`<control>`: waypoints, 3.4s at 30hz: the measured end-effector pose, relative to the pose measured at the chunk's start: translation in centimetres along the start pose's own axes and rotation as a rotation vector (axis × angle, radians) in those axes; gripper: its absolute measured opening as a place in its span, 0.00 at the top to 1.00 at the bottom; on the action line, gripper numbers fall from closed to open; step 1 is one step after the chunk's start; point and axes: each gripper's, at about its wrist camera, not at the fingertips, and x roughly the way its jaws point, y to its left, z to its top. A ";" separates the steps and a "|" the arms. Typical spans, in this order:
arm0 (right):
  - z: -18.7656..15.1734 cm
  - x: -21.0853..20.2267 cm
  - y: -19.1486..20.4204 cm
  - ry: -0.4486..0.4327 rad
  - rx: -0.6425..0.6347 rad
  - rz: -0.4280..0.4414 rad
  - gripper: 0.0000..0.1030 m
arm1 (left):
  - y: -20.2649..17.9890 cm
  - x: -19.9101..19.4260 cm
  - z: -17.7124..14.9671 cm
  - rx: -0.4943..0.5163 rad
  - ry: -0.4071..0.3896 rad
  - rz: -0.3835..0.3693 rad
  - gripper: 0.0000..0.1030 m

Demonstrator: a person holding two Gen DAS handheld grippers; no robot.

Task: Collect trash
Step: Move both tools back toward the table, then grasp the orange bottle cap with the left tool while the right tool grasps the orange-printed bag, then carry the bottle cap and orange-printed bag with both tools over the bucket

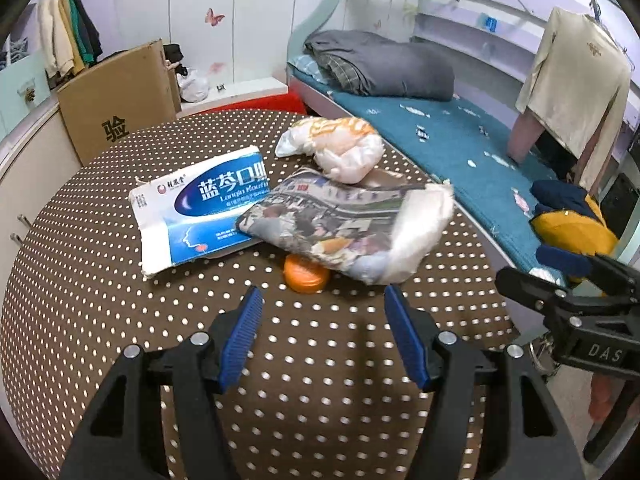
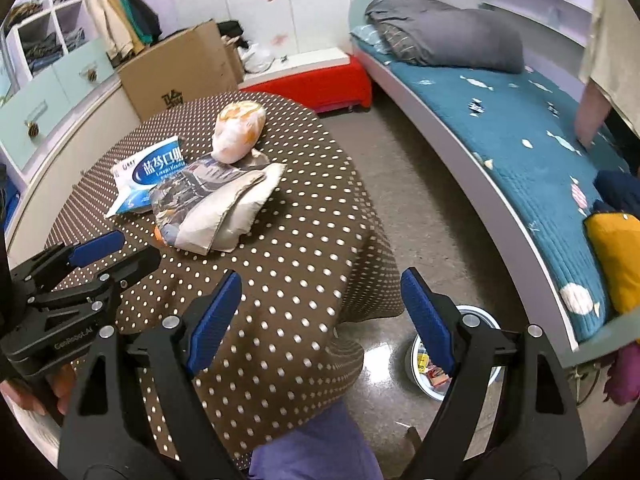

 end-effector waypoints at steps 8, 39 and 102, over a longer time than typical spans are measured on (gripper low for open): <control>1.7 1.8 1.4 0.011 -0.070 0.012 0.22 | 0.5 2.9 0.8 0.037 0.054 0.020 0.57; 10.1 7.1 8.3 0.007 -0.233 0.065 0.22 | 8.2 -2.7 4.5 -0.115 -0.095 0.188 0.72; -3.5 -2.8 -20.7 0.003 0.224 -0.153 0.69 | -27.8 8.0 1.8 0.376 0.124 -0.175 0.72</control>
